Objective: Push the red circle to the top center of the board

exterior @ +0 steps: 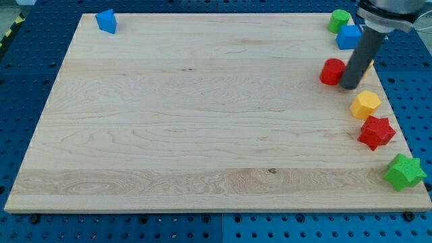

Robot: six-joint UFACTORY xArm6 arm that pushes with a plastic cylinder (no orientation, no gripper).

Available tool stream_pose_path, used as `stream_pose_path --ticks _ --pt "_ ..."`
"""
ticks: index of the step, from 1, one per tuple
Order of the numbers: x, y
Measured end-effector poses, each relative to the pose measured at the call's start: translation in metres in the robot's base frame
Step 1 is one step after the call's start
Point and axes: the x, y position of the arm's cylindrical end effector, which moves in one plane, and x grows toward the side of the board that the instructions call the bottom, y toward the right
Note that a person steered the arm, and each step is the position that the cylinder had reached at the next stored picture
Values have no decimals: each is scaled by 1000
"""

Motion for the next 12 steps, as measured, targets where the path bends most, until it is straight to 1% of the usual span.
stream_pose_path --ticks 1,4,7,9,10,11,12 --pt "-17 -13" --pt "-48 -83" --pt "-86 -130" --pt "-99 -166" --pt "-93 -169" --pt "-93 -187" --pt "-104 -196"
